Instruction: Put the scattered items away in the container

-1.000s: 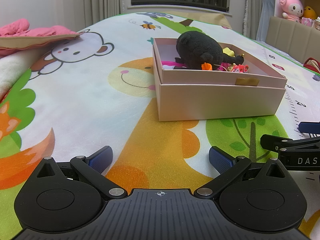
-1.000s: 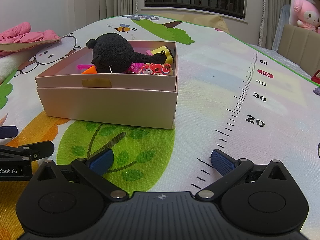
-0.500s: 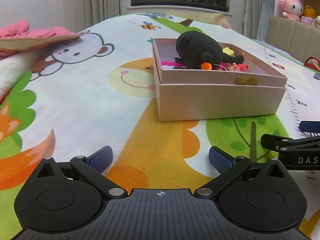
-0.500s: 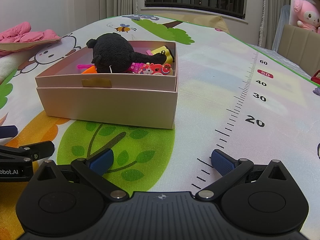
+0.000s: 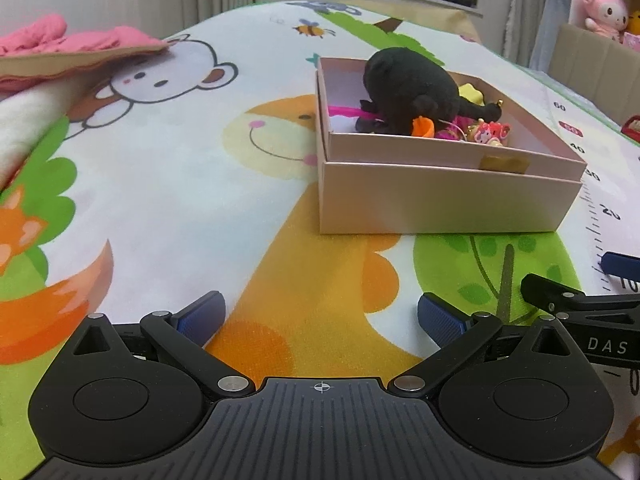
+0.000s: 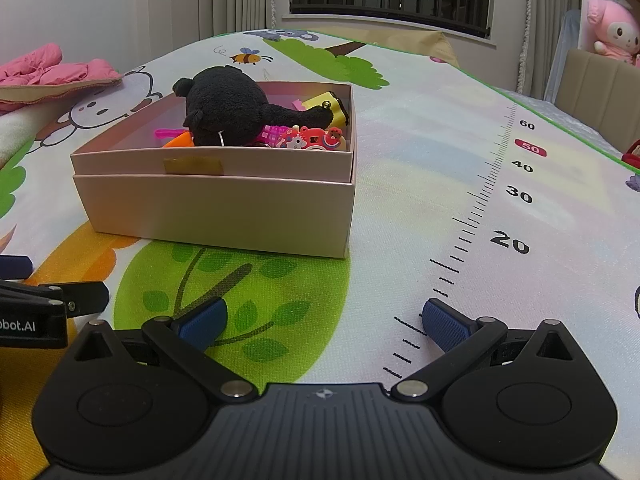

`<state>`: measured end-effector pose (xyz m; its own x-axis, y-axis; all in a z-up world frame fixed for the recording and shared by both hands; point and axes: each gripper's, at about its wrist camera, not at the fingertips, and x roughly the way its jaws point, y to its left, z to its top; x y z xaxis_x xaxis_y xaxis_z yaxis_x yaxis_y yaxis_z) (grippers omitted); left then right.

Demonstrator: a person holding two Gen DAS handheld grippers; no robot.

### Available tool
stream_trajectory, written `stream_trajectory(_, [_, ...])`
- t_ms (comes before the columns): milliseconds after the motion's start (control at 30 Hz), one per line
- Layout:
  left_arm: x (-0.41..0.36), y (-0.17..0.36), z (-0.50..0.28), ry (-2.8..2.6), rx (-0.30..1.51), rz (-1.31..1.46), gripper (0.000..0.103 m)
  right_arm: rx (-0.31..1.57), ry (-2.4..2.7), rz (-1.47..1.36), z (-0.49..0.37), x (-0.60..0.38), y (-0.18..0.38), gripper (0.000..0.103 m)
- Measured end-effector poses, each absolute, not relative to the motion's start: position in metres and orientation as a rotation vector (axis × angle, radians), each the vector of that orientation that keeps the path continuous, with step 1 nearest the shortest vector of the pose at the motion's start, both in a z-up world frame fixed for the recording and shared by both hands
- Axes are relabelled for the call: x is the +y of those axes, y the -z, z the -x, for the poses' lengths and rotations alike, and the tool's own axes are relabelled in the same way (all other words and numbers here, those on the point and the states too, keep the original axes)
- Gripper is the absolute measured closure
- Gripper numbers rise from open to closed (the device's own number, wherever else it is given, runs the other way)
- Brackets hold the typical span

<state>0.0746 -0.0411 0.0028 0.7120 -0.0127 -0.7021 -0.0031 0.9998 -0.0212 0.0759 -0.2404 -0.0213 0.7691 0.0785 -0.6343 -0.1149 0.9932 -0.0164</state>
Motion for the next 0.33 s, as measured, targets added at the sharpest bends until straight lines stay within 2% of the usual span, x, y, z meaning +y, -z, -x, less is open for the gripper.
stream_trajectory(333, [-0.0375, -0.0021, -0.0708, 0.021, 0.751, 0.042, 0.000, 0.685, -0.105, 0.056, -0.0759, -0.2404, 0.0214, 0.000])
